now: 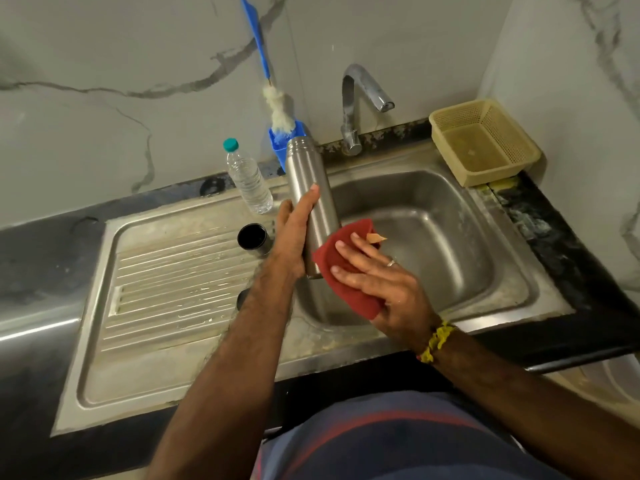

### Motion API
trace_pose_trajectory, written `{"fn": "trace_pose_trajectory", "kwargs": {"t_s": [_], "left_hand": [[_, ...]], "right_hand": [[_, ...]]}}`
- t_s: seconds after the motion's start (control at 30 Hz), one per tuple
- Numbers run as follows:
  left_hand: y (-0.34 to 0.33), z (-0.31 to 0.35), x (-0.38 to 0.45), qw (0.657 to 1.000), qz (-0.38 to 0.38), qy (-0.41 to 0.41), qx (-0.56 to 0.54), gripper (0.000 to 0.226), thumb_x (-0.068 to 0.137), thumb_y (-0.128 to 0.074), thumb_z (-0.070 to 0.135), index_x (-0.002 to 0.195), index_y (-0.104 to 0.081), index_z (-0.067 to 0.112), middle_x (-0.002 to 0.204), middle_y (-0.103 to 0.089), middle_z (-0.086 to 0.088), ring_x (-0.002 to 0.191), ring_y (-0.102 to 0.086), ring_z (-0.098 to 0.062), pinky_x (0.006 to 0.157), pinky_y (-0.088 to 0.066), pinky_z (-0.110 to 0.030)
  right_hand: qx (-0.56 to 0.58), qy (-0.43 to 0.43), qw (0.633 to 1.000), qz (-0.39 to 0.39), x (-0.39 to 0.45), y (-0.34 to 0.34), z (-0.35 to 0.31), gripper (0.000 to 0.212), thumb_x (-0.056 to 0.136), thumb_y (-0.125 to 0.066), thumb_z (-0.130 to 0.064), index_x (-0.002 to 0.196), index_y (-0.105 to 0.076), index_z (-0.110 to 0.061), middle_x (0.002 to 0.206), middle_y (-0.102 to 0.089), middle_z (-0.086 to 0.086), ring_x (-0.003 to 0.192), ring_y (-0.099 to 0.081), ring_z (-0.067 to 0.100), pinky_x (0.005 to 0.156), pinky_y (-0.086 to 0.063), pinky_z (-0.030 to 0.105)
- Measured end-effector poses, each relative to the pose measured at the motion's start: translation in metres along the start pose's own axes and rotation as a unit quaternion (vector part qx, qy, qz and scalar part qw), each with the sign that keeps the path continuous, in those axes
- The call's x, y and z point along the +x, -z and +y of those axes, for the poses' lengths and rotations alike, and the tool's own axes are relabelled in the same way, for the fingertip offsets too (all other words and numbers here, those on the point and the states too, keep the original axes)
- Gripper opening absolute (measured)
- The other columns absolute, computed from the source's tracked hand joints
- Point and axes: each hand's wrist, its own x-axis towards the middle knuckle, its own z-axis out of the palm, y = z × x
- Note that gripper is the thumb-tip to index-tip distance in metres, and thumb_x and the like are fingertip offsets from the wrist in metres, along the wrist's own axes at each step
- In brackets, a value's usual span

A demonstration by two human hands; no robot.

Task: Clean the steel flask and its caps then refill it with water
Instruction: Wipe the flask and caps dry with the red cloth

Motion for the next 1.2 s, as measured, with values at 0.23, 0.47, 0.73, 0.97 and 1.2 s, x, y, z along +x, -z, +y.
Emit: {"fn": "trace_pose_trajectory", "kwargs": {"t_s": [0.23,0.47,0.73,0.97,1.2], "left_hand": [[0.001,-0.007,0.009,1.0,-0.006,0.026,-0.01,0.094,0.064,-0.089,0.061,0.138,-0.053,0.017,0.132,-0.063,-0.026,0.117,-0.065,-0.047,0.096,-0.052,-0.066],[0.007,-0.02,0.0,0.997,-0.068,0.036,-0.021,0.083,0.086,-0.073,0.06,0.145,-0.05,0.007,0.137,-0.052,-0.04,0.125,-0.054,-0.056,0.105,-0.042,-0.07],[0.005,-0.037,-0.021,0.999,-0.029,-0.005,0.012,0.059,0.092,-0.07,0.047,0.126,-0.065,-0.001,0.124,-0.066,-0.031,0.115,-0.064,-0.047,0.102,-0.05,-0.062],[0.01,-0.046,-0.034,0.998,-0.065,0.006,0.001,0.056,0.09,-0.073,0.044,0.132,-0.064,0.007,0.133,-0.062,-0.027,0.116,-0.062,-0.04,0.104,-0.05,-0.055],[0.007,-0.051,-0.047,0.997,-0.081,-0.002,0.021,0.041,0.101,-0.06,0.035,0.137,-0.059,0.016,0.128,-0.069,-0.016,0.108,-0.068,-0.025,0.093,-0.058,-0.041]], "right_hand": [[-0.003,0.007,1.0,0.001,0.001,0.001,0.008,0.05,0.079,-0.071,0.013,0.127,-0.064,0.0,0.144,-0.05,0.022,0.14,-0.043,0.036,0.114,-0.038,0.053],[0.04,-0.079,0.994,0.066,0.008,-0.008,0.008,0.053,0.075,-0.069,0.019,0.125,-0.066,0.0,0.142,-0.054,0.019,0.134,-0.051,0.03,0.111,-0.042,0.05],[0.028,-0.096,0.994,0.034,0.018,-0.006,0.016,0.053,0.078,-0.067,0.015,0.128,-0.065,-0.005,0.145,-0.052,0.015,0.14,-0.044,0.03,0.117,-0.034,0.049],[-0.039,-0.08,0.996,-0.001,0.034,0.002,0.026,0.061,0.079,-0.068,0.009,0.135,-0.06,-0.013,0.15,-0.047,0.009,0.144,-0.039,0.027,0.118,-0.034,0.046],[-0.037,-0.128,0.991,0.01,0.053,-0.001,0.018,0.058,0.078,-0.065,0.008,0.132,-0.063,-0.013,0.148,-0.05,0.009,0.142,-0.041,0.027,0.118,-0.034,0.046]]}}
